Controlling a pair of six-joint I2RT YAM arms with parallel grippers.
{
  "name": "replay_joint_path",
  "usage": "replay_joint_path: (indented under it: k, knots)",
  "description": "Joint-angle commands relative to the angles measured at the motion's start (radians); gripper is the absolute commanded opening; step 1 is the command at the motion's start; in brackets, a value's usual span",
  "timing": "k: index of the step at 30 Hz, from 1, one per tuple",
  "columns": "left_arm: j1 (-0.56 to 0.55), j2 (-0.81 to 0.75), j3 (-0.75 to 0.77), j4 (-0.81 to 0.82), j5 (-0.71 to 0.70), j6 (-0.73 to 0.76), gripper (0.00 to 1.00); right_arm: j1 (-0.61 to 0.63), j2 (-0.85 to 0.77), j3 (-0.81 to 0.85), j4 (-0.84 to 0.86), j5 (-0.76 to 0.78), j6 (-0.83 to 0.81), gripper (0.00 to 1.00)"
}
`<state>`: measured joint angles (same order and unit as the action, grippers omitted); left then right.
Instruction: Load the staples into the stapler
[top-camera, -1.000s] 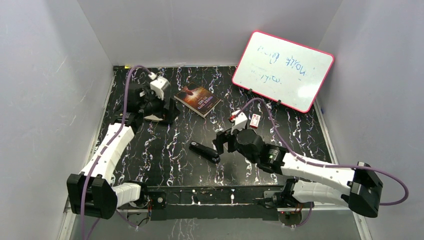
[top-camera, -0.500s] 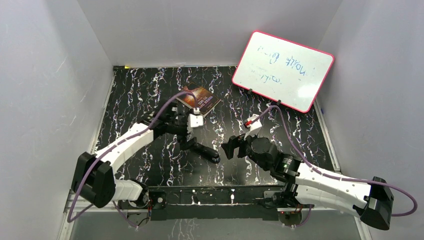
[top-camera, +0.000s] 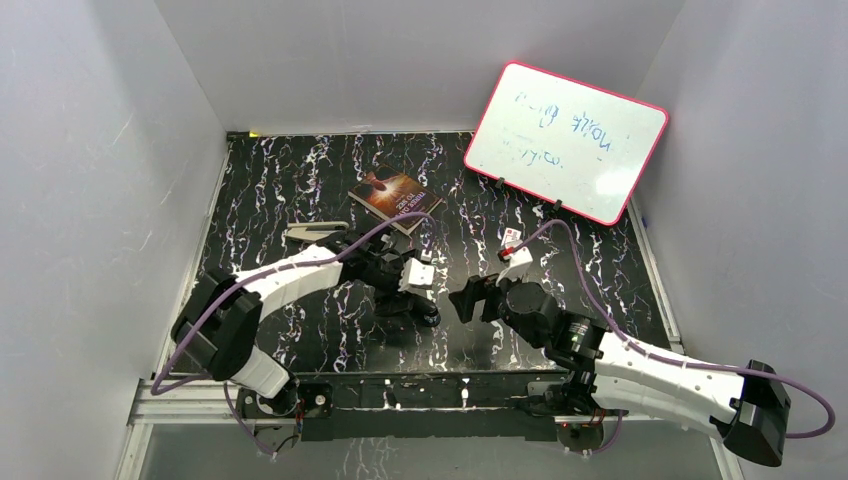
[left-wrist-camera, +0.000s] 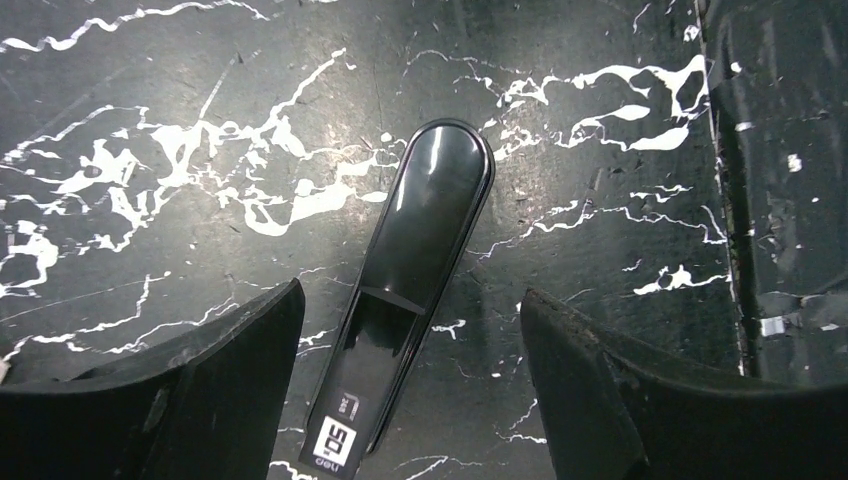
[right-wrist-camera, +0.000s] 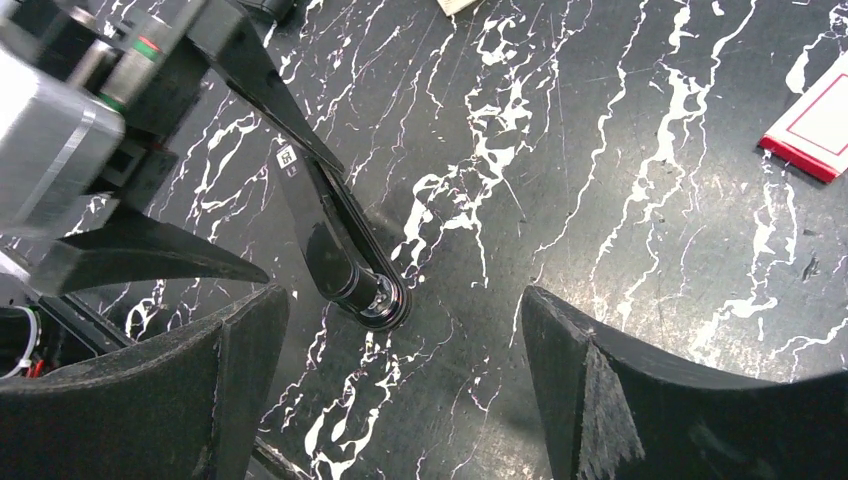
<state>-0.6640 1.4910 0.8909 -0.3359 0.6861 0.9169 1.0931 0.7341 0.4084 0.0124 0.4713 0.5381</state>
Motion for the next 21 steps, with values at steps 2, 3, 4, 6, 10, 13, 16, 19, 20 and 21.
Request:
replay_joint_path:
  k: [2,3,4,6,10,13,16,19,20,21]
  knots:
    - [-0.019,0.055,0.039,0.025,0.038,0.051,0.75,-0.003,-0.017,-0.016,0.036,0.010,0.040,0.94]
    - [-0.023,0.063,0.045,0.028,0.044,0.052,0.75,-0.002,-0.016,-0.020,0.037,0.012,0.043,0.94]
    - [-0.030,0.071,0.050,0.032,0.048,0.054,0.73,-0.003,-0.017,-0.023,0.037,0.013,0.047,0.94]
    - [-0.041,0.089,0.058,0.036,0.046,0.057,0.71,-0.003,-0.019,-0.029,0.035,0.017,0.053,0.94]
    - [-0.071,0.120,0.069,0.037,0.015,0.062,0.58,-0.003,-0.027,-0.035,0.034,0.023,0.060,0.94]
    - [-0.096,0.133,0.076,0.037,-0.019,0.059,0.50,-0.003,-0.028,-0.037,0.023,0.036,0.076,0.94]
    - [-0.113,0.142,0.079,0.037,-0.041,0.056,0.44,-0.004,-0.030,-0.042,0.008,0.059,0.106,0.93]
    - [-0.117,0.144,0.080,0.037,-0.043,0.045,0.38,-0.003,-0.037,-0.046,0.000,0.083,0.132,0.93]
    - [-0.116,0.144,0.081,0.037,-0.044,0.038,0.36,-0.003,-0.039,-0.046,-0.002,0.089,0.140,0.93]
    - [-0.116,0.143,0.082,0.037,-0.045,0.028,0.34,-0.003,-0.041,-0.048,-0.003,0.095,0.146,0.93]
